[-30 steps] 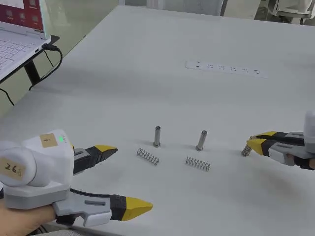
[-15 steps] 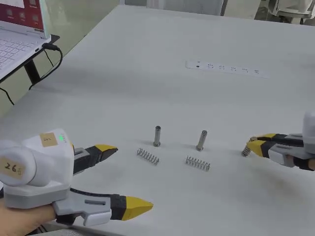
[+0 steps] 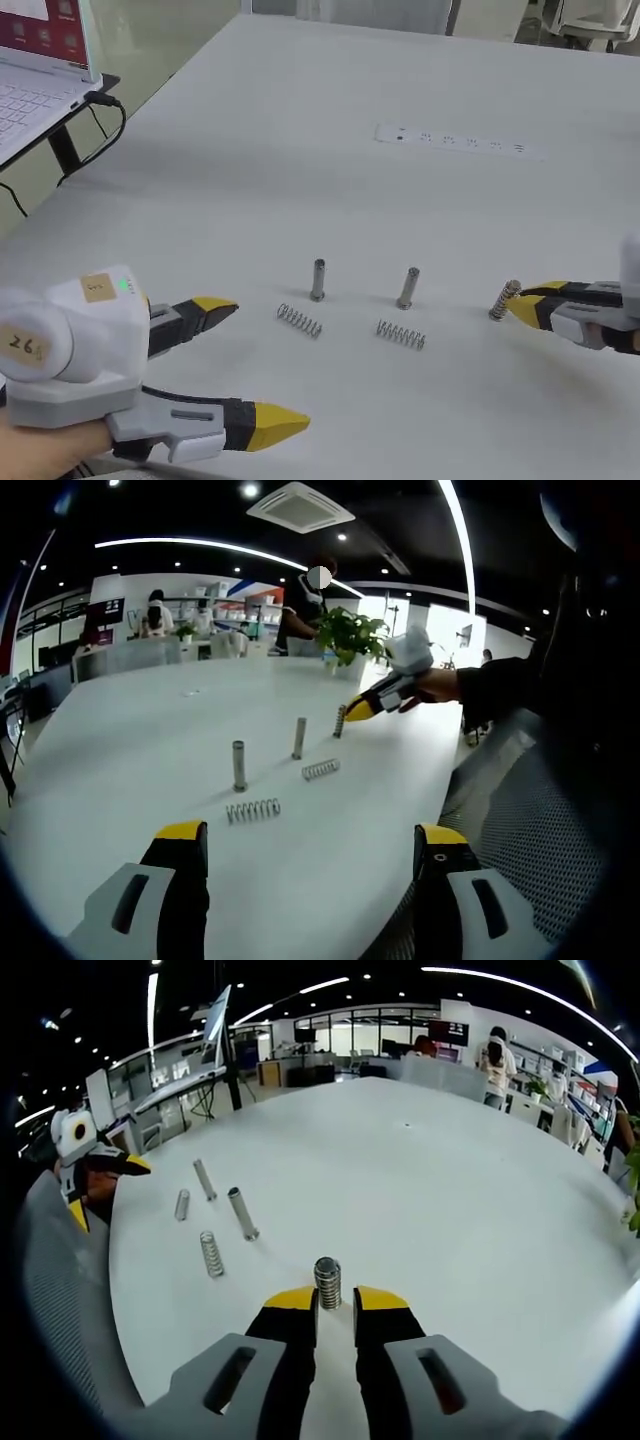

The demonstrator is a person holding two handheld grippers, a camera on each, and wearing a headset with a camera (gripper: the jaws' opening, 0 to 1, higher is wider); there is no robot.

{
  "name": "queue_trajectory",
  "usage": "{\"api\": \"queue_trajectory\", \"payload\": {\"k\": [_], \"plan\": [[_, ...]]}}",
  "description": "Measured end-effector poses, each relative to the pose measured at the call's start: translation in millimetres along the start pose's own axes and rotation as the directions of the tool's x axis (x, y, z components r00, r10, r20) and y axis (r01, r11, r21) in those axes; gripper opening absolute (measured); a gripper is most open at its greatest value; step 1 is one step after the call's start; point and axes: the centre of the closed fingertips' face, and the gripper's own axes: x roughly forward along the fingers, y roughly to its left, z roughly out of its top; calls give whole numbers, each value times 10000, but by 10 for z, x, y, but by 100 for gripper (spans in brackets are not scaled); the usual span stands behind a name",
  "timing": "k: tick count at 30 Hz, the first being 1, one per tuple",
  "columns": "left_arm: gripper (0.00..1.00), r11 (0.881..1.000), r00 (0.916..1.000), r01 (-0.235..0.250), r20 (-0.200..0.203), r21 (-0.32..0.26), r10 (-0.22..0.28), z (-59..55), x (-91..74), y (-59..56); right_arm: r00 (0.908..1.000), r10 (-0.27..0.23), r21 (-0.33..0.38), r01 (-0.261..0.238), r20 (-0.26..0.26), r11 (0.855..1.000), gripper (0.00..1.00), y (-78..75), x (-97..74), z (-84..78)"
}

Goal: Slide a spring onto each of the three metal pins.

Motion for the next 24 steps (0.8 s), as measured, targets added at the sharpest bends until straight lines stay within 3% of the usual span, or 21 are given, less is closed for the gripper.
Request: {"api": "queue_trajectory", "payload": {"k": [11,24], "plan": [[81,10000,10000,51,28,20,-51,6,5,-16,9997,-219,111,221,-129,9997,14,-16,-157,-30],[81,9999,9999,96,48,78,-97,12,6,-23,9997,-45,-101,42,-250,9999,14,171,-348,-70]]}}
